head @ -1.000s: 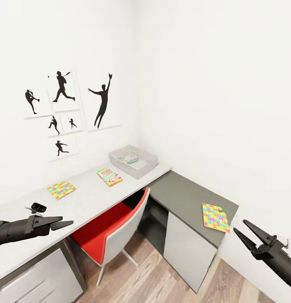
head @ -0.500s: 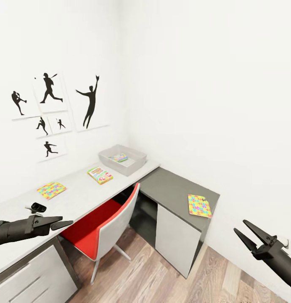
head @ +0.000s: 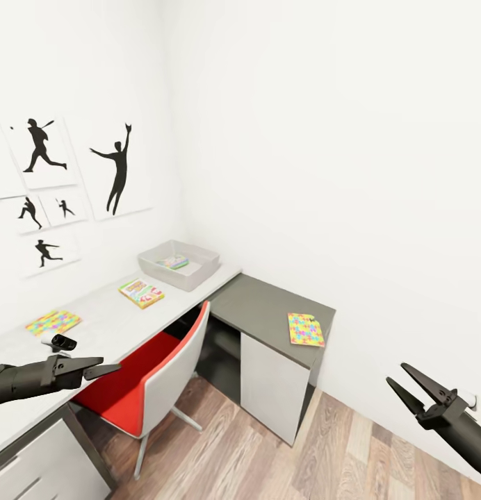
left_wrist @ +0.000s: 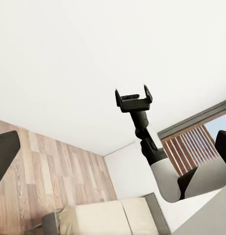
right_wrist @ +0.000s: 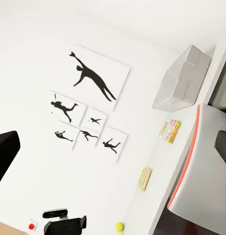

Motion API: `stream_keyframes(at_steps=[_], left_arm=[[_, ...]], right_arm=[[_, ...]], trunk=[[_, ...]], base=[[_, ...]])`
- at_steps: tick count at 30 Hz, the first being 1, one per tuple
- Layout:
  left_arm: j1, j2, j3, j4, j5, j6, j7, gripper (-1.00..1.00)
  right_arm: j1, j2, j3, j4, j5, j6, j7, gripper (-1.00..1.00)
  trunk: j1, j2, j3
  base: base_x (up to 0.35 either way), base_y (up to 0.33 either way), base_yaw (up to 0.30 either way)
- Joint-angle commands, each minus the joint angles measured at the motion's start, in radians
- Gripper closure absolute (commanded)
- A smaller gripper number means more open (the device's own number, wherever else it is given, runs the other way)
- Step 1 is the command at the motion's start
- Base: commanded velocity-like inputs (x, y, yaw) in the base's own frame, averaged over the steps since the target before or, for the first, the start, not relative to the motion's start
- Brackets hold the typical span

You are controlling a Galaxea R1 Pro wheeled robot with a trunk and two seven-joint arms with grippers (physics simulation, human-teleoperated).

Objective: Put all the toys in the child's room - the three board games (two on the bed and one on the table), the two jigsaw puzzles on the table, and the tennis ball on the table - inside the toy box on the table in the child's room.

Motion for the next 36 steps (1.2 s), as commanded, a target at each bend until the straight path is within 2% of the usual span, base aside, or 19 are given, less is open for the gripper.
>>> stream_keyframes(at_steps=[1, 36], left_arm=[[-0.001, 0.0, 0.0, 0.0, 0.0, 0.011, -0.003, -1.0], [-0.001, 0.0, 0.0, 0.0, 0.0, 0.01, -0.003, -1.0]], right_arm=[[0.0, 0.0, 0.0, -0.001, 0.0, 0.004, 0.002, -1.0], [0.0, 0.0, -0.002, 0.002, -0.001, 0.004, -0.016, -1.0]], trunk=[[0.001, -0.002, -0.002], [0.001, -0.002, -0.002]], base=[[-0.073, 0.155, -0.266], [-0.044, 0.056, -0.267]])
